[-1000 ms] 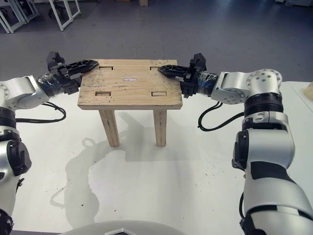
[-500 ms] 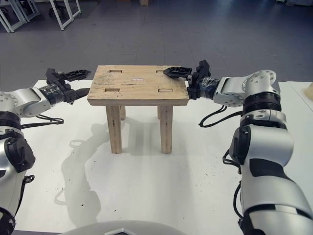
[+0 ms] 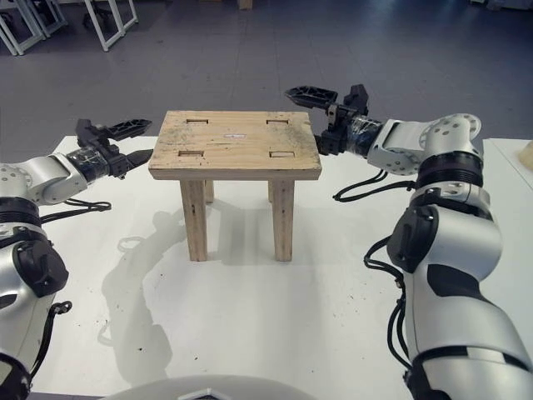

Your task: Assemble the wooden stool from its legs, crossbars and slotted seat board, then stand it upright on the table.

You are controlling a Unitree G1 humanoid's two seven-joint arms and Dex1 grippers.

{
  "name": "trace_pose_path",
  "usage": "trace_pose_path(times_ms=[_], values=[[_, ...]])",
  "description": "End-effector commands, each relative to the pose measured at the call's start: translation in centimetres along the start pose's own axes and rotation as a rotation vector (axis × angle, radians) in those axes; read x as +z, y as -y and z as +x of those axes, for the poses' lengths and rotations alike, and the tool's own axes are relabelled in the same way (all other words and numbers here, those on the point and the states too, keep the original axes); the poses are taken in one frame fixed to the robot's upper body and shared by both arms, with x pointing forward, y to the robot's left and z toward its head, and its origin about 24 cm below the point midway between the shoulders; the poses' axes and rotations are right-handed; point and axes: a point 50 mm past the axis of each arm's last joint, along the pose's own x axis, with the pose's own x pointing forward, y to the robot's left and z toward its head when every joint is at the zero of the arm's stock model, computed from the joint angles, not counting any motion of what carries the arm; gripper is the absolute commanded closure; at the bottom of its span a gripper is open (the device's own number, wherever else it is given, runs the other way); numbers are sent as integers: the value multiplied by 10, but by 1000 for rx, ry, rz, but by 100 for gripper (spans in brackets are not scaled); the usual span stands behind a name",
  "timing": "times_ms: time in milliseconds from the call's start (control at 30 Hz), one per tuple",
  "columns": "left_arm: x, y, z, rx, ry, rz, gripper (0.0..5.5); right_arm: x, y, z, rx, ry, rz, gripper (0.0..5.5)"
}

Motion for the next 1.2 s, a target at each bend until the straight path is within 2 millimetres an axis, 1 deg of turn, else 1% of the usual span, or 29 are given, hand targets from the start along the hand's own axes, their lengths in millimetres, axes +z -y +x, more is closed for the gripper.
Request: trace_pose_path(times_ms=[33,67,133,167,200,267,300,333,367,400,433,467,500,533,600,667,733,800,900,1100,1200], values=[[0,-1,0,8,26,42,144,8,7,-16,-32,68,-21,4],[2,-1,0,19,41,60,144,10,7,-19,-35,84,-29,4],[8,-4,0,121,126,199,144,18,11,-26,-108,149,-129,4],[12,-4,1,179,189,313,144,23,15,-29,-175,206,-213,4],[15,-3,0,264,260,490,144,30,20,-33,-270,290,-346,4],[12,0,1,381,372,792,144,34,28,-37,-427,451,-579,4],[5,0,1,437,418,931,144,28,35,-39,-518,505,-709,4],[-1,0,1,464,450,1011,144,22,39,-40,-567,536,-791,4],[-11,-4,1,489,488,1073,144,9,48,-40,-630,549,-855,4],[-21,-11,-1,508,523,1088,144,-4,58,-42,-701,553,-926,4],[-36,-19,-7,513,548,1083,144,-21,69,-48,-774,549,-1000,4],[-47,-23,-12,515,566,1079,144,-35,75,-53,-819,550,-1052,4],[-63,-28,-21,514,568,1099,144,-53,81,-60,-854,537,-1093,4],[-84,-33,-31,508,553,1098,144,-74,87,-67,-878,523,-1089,4],[-113,-37,-48,519,524,1104,144,-106,90,-73,-896,497,-1074,4],[-125,-38,-56,529,510,1083,144,-121,87,-72,-887,483,-1058,4],[-128,-34,-58,510,498,1089,144,-131,84,-70,-874,473,-1045,4],[-126,-30,-59,503,508,1092,144,-134,83,-70,-876,471,-1025,4],[-126,-33,-62,517,511,1082,144,-137,82,-67,-855,448,-1013,4],[-129,-33,-58,514,503,1059,144,-138,80,-63,-853,447,-1006,4],[-128,-33,-56,508,494,1063,144,-139,81,-65,-870,462,-992,4]])
